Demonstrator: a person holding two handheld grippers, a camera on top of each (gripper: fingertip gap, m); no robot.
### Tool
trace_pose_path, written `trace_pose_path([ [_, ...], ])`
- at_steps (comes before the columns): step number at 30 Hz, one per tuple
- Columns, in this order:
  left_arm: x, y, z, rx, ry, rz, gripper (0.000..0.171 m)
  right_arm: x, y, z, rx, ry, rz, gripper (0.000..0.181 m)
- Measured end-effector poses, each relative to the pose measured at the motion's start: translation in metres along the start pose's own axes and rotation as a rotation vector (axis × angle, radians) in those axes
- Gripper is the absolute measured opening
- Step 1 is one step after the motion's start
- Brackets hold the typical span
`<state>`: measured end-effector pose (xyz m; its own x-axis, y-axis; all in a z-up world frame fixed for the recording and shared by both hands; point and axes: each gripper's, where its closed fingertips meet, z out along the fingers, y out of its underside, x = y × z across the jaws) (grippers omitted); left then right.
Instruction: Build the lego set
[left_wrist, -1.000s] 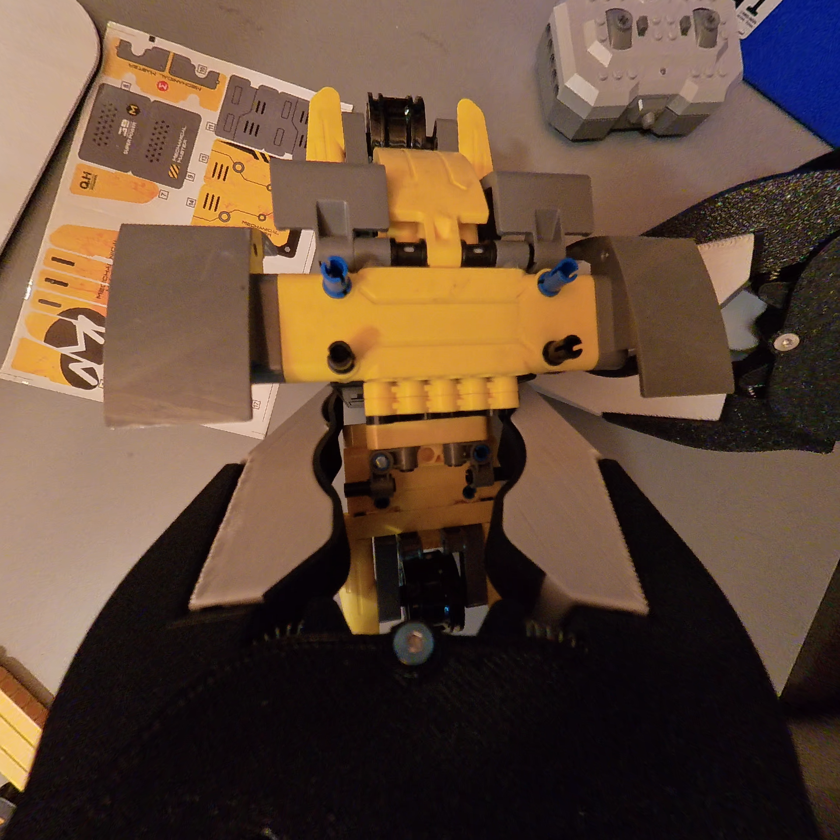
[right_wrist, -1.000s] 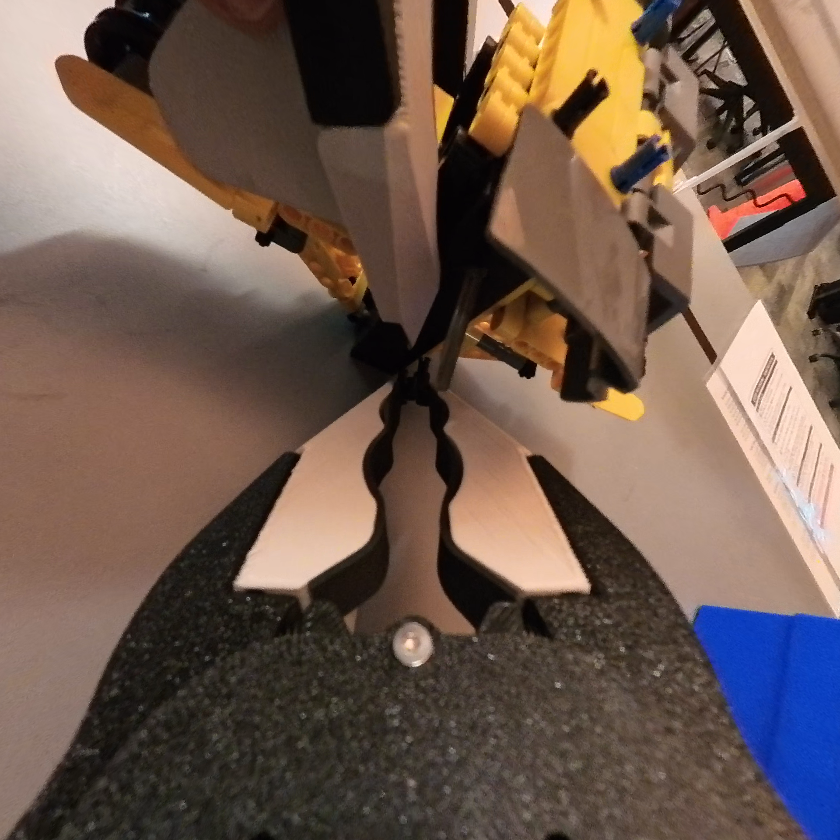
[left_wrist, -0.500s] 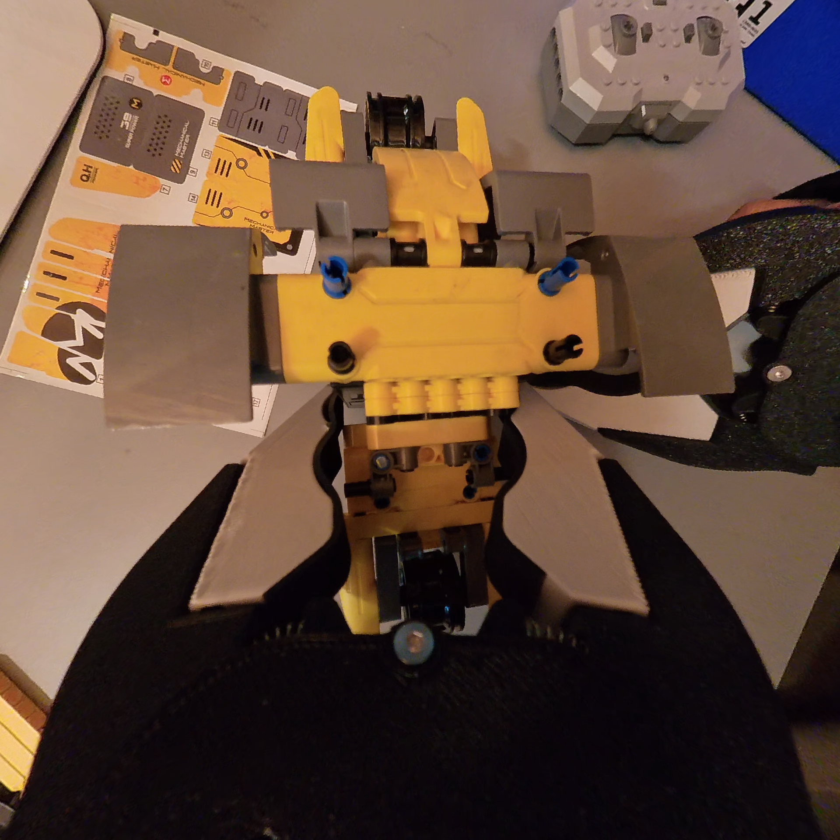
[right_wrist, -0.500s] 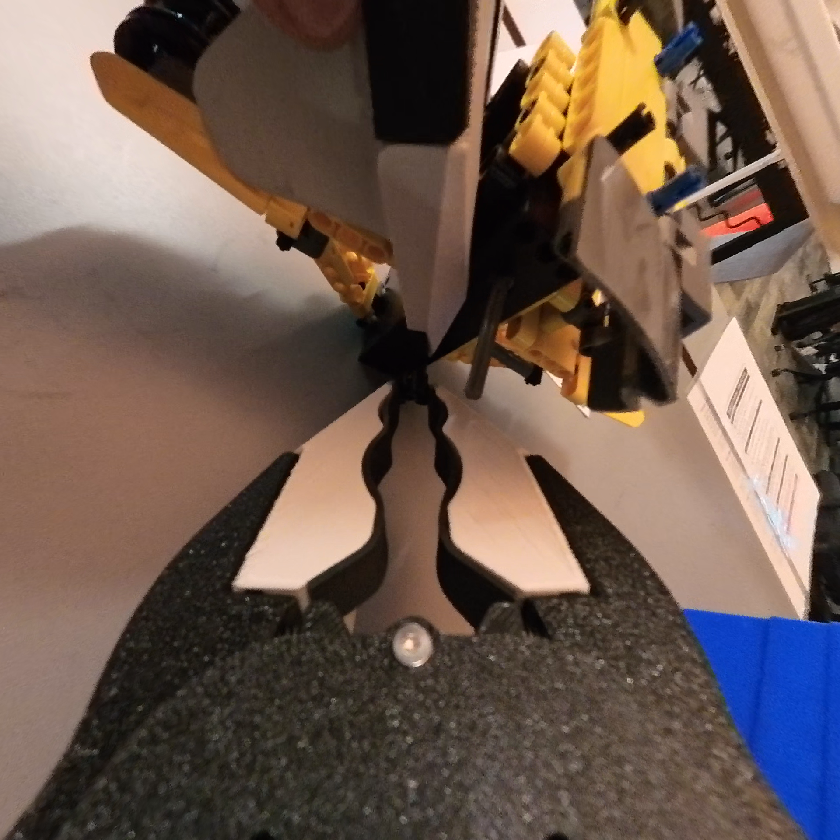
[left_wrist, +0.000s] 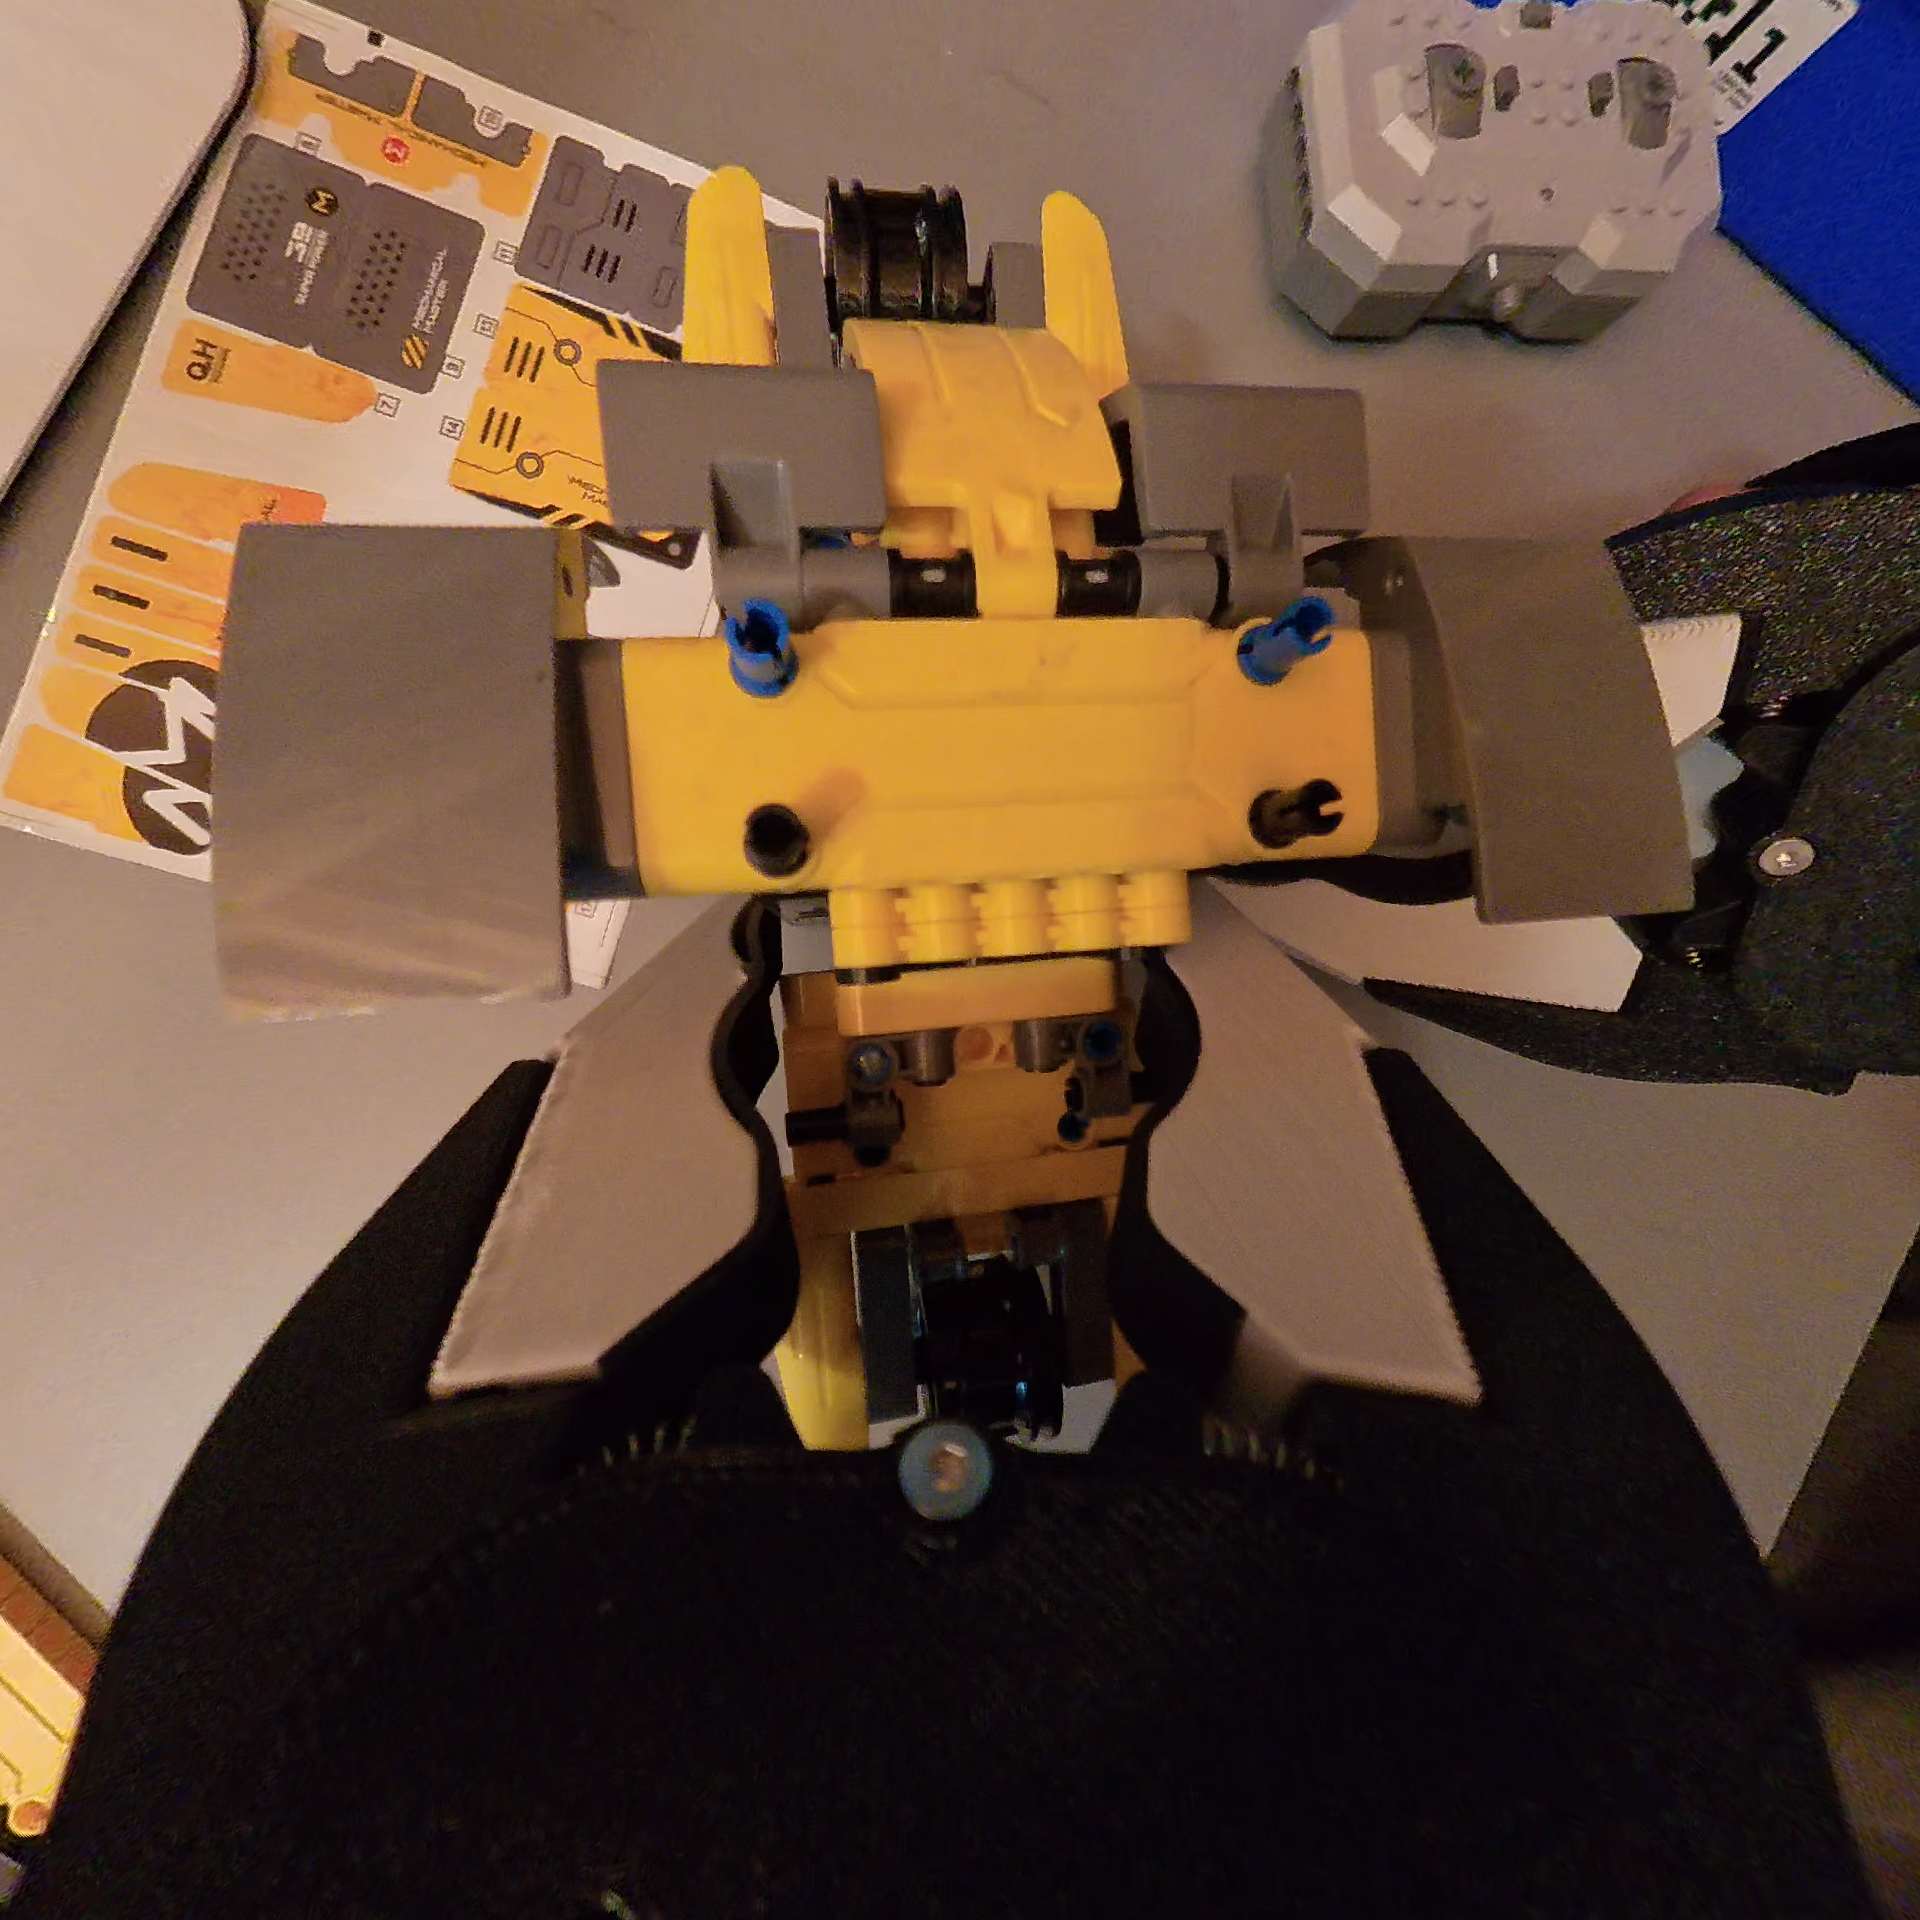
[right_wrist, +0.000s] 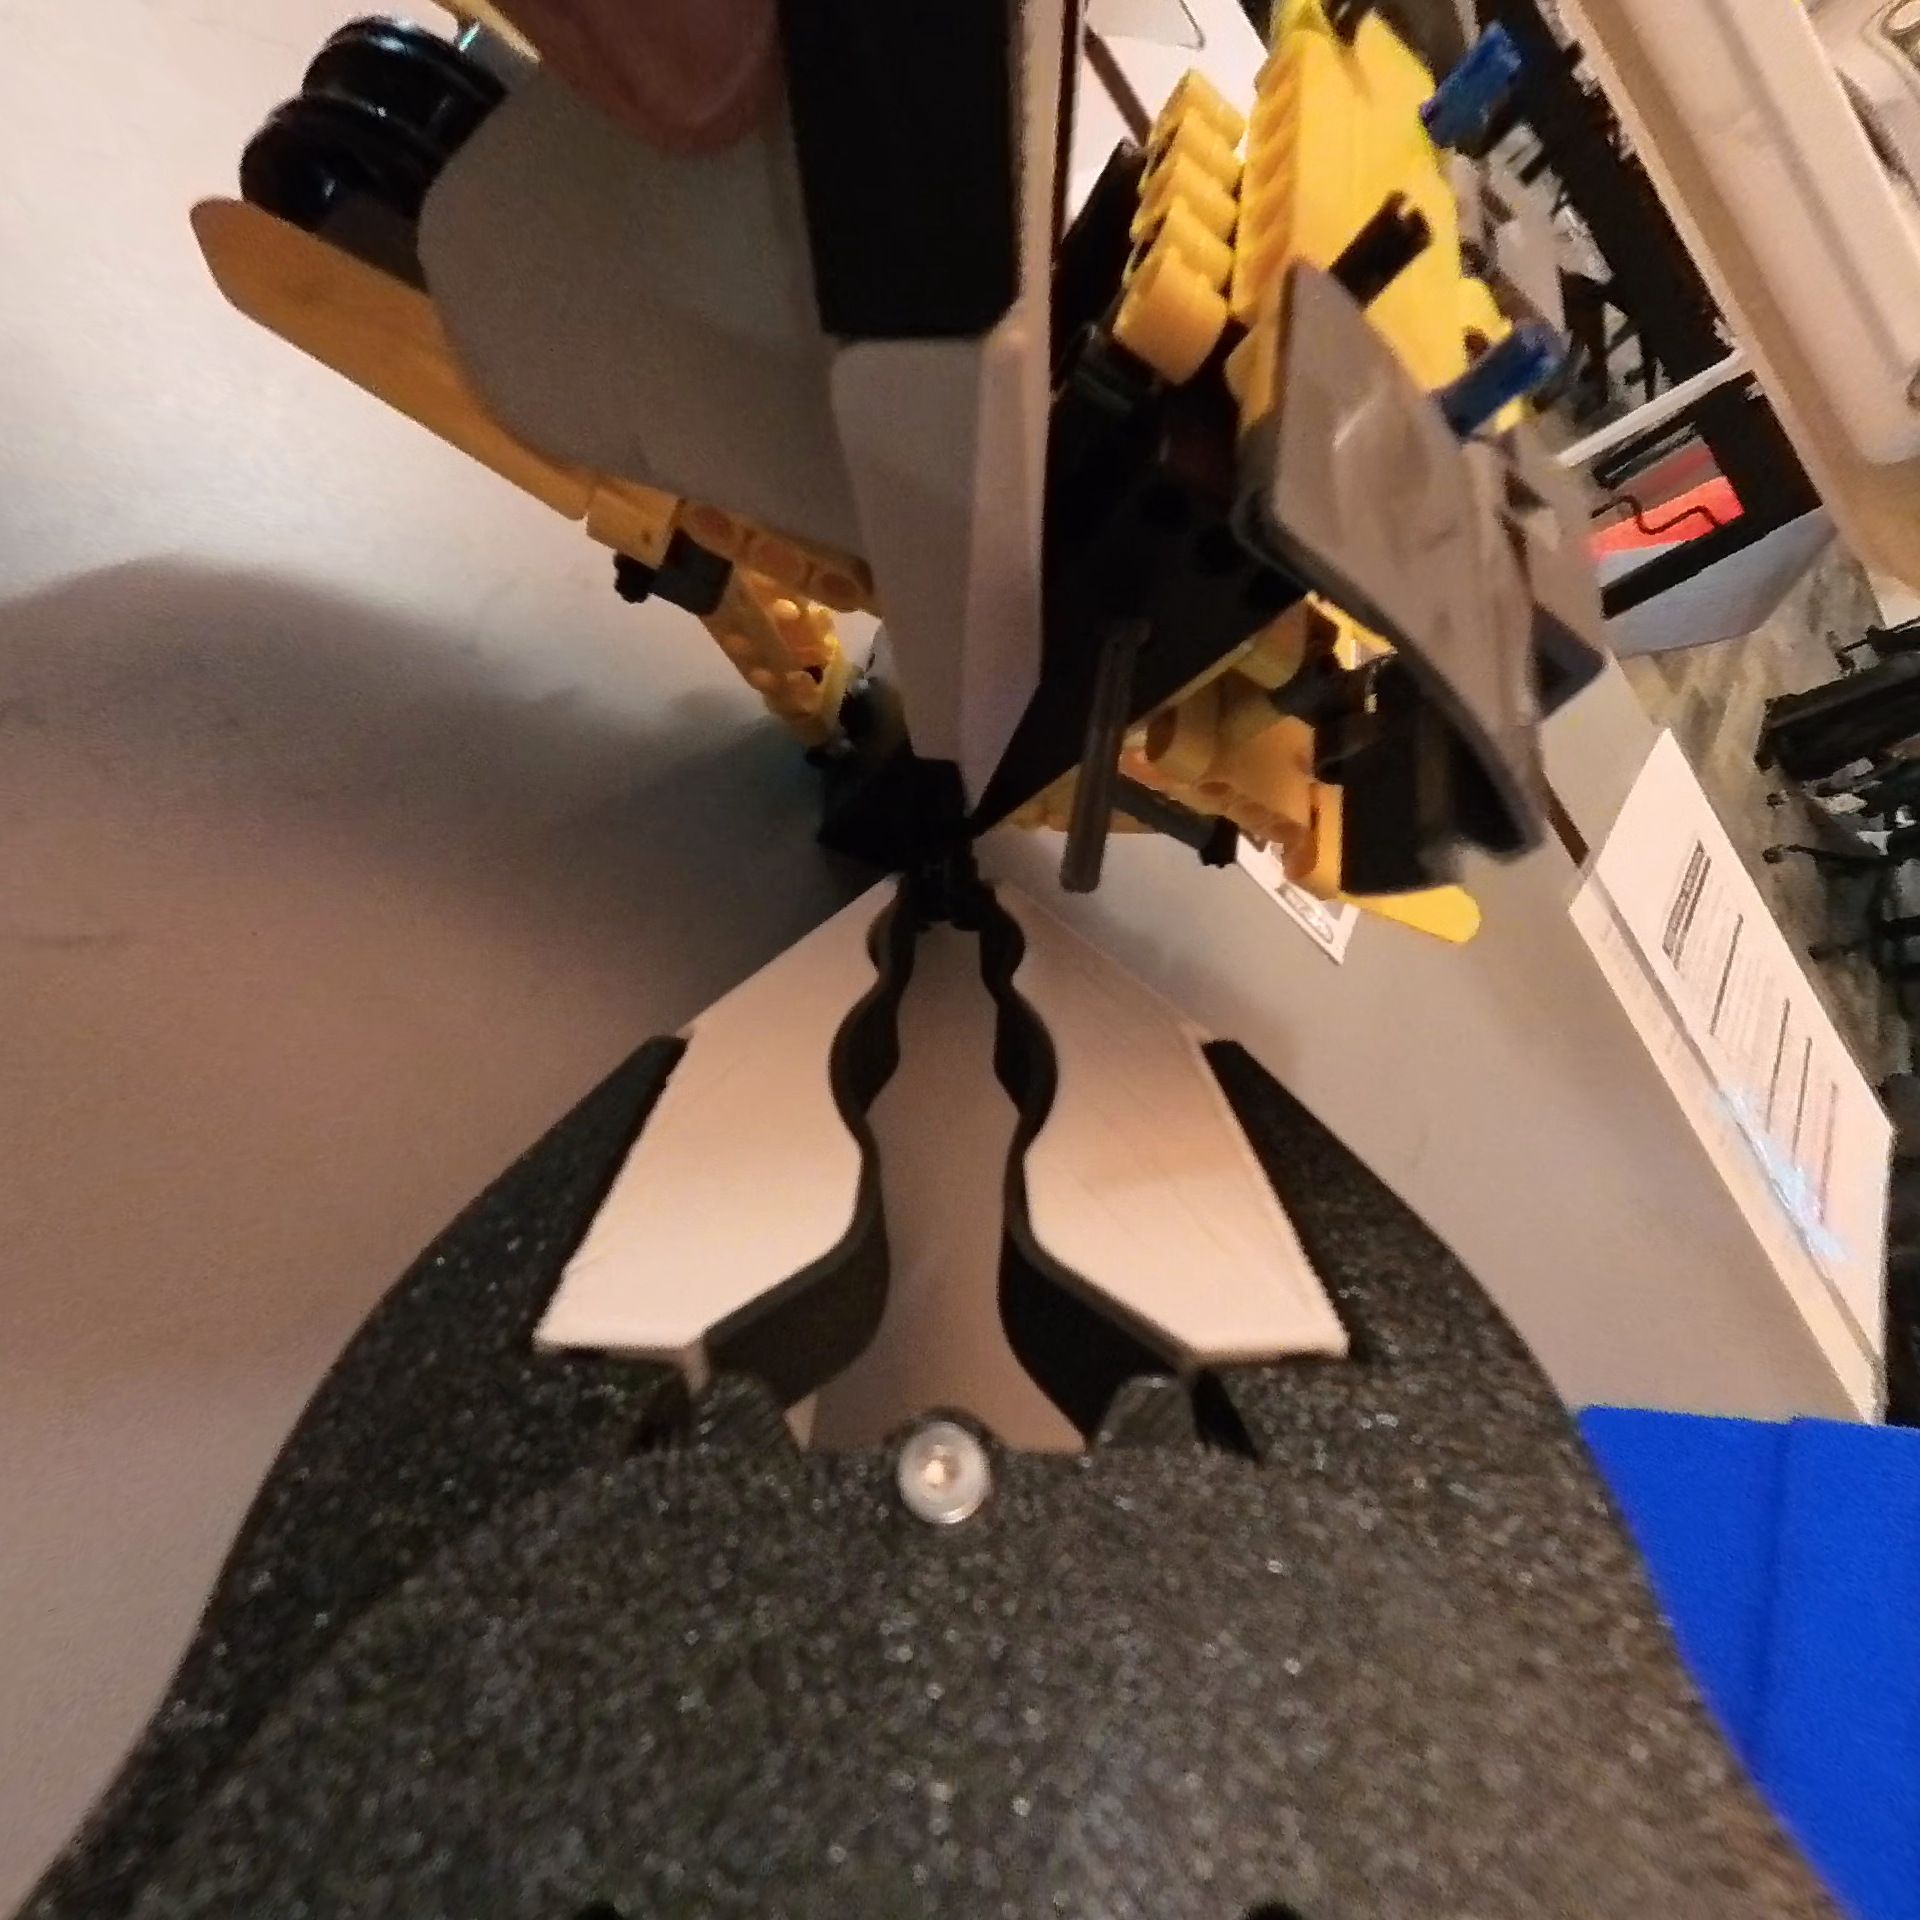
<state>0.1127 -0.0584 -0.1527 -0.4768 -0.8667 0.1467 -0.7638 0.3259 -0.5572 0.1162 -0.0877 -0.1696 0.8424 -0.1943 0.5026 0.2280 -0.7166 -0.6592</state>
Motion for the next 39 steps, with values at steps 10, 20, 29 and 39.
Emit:
trace_pose_path([
  [10, 0.009, 0.002, -0.001, -0.002, 0.123, -0.005, 0.078, 0.000, 0.002, 0.001, 0.014, 0.002, -0.012, 0.011],
  [20, 0.005, 0.004, -0.057, 0.064, 0.302, 0.075, 0.088, 0.002, 0.002, 0.001, 0.030, -0.005, -0.017, 0.011],
  [29, -0.050, 0.002, -0.035, 0.344, 0.297, 0.125, 0.082, 0.004, 0.002, 0.002, 0.040, -0.010, -0.024, 0.011],
  [39, 0.007, 0.014, -0.031, 0.256, 0.790, -0.034, 0.080, 0.001, 0.006, 0.003, 0.051, -0.050, -0.073, 0.011],
])
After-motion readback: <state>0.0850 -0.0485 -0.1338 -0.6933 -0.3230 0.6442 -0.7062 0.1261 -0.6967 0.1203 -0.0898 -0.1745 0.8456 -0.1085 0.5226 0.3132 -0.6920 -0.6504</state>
